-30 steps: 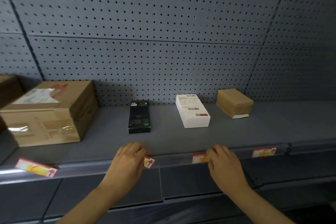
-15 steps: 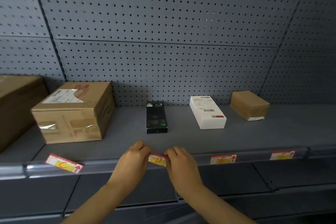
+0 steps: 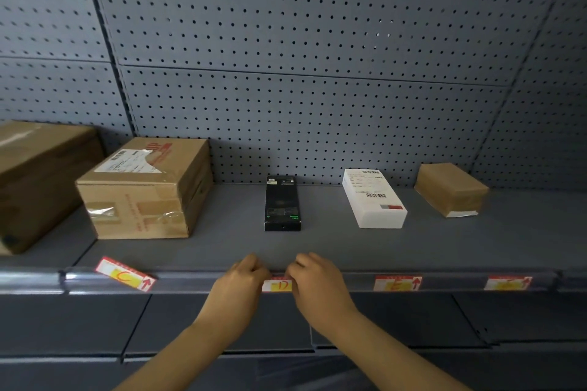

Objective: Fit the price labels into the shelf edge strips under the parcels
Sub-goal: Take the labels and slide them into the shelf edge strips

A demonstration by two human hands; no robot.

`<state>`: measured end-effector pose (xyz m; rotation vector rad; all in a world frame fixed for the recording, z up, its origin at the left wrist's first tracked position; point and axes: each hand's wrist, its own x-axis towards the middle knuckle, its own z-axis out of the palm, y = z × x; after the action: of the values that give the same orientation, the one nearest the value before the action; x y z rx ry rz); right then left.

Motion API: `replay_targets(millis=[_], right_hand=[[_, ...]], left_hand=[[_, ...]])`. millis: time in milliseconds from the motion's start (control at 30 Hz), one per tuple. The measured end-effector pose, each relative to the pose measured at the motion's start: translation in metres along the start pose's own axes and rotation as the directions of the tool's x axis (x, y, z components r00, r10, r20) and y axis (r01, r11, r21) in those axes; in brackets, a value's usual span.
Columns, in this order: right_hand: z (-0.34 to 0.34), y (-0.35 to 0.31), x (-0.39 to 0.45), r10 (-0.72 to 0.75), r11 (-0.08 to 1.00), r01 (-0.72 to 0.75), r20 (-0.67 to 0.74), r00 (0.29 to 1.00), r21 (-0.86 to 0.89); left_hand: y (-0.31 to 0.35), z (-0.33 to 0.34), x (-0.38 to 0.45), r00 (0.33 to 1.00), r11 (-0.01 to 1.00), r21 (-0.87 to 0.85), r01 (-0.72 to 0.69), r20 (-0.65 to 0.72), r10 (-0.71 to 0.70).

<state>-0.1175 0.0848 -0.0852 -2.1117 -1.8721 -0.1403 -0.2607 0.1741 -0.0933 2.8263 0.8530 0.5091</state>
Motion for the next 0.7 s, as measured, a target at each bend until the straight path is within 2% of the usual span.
replay_targets(millis=[233,400,533,700], right_hand=[[-0.007,-0.003,0.002,-0.001,1.000,0.002,0.049,0.999,-0.028],[-0.012,-0.003,0.002,0.010,0.999,-0.006,0.084,0.996,-0.046],[-0.009,-0.010,0.003,-0.034,0.998,0.036,0.029,0.999,-0.054],[0.006,-0.032,0.008,-0.071,0.996,0.071,-0.006,0.997,0.057]], left_hand=[[0.012,-0.004,0.002,1.000,0.992,0.127,-0.013,-0.018,0.016],[0.015,0.000,-0.002,0.998,0.991,0.134,0.020,-0.057,-0.013],[0.011,0.001,-0.008,0.995,0.990,0.127,0.056,-0.088,-0.044],[-0.004,-0.005,-0.020,0.991,0.991,0.113,0.070,-0.123,-0.056]])
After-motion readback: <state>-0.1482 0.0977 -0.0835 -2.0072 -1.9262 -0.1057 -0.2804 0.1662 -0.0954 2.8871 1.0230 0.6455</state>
